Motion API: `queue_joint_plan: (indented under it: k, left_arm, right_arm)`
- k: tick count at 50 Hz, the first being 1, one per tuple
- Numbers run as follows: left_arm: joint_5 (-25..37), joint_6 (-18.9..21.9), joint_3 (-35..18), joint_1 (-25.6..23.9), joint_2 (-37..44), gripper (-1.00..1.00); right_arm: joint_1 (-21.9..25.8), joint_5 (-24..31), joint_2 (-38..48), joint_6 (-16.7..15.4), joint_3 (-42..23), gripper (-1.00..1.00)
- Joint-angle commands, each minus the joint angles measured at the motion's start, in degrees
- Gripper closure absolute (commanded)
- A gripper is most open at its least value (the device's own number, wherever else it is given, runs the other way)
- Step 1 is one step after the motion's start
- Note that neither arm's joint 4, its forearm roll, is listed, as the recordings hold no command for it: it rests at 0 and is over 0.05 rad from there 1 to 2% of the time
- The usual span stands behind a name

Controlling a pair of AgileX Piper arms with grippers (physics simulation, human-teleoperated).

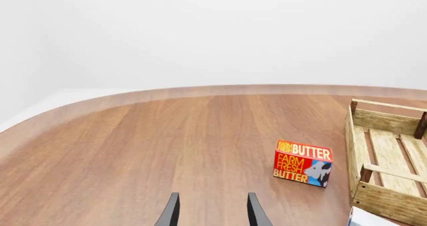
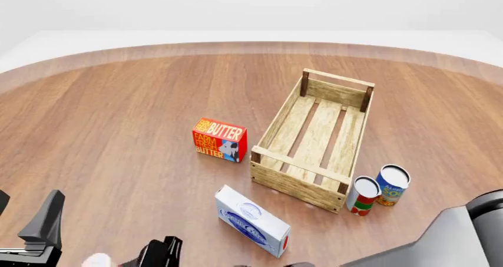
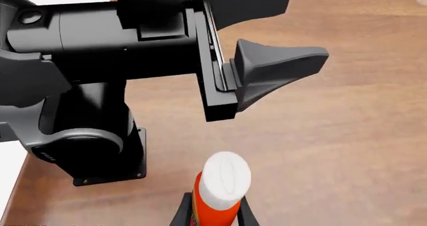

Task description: Pick up the ketchup, and put it in the wooden tray.

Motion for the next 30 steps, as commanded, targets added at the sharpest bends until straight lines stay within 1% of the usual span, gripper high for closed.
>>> queue_joint_plan:
  k: [1, 4, 5, 7, 8, 11, 16, 17, 20, 23, 30]
  left_arm:
    - [0.00, 0.00, 0.00, 0.00, 0.00, -1.00]
    - [0.00, 0.00, 0.00, 0.00, 0.00, -1.00]
    - [0.00, 0.00, 0.00, 0.00, 0.00, -1.00]
    - [0.00, 0.00, 0.00, 0.00, 0.00, -1.00]
    - [0.00, 0.00, 0.00, 0.00, 0.00, -1.00]
    - [0.00, 0.00, 0.00, 0.00, 0.00, -1.00]
    - [0.00, 0.00, 0.00, 0.00, 0.00, -1.00]
    - [0.00, 0.00, 0.00, 0.00, 0.00, -1.00]
    - [0.00, 0.00, 0.00, 0.00, 0.00, -1.00]
    - [0.00, 0.00, 0.00, 0.00, 0.00, -1.00]
    - [0.00, 0.00, 0.00, 0.00, 0.00, -1.00]
  right_arm:
    - [-2.11, 1.38, -3.56, 0.84, 1.71, 1.00]
    - [-3.27, 2.73, -5.07, -0.16, 1.95, 1.00]
    - [-4.21, 2.74, -5.60, -1.27, 2.21, 1.00]
    - [-4.90, 3.57, -6.78, -1.50, 2.40, 1.00]
    - [-5.59, 4.20, -7.19, -2.19, 2.36, 1.00]
    - [-6.18, 5.19, -7.78, -2.47, 2.19, 1.00]
    - [-8.21, 8.26, -8.99, -3.89, 1.44, 1.00]
    - [-9.21, 9.07, -9.12, -4.49, 1.17, 1.00]
    - [-9.79, 9.84, -9.94, -4.61, 1.11, 1.00]
    - [-11.45, 11.54, -11.01, -4.95, 0.70, 1.00]
    - [-14.81, 13.69, -13.95, -7.41, 0.73, 1.00]
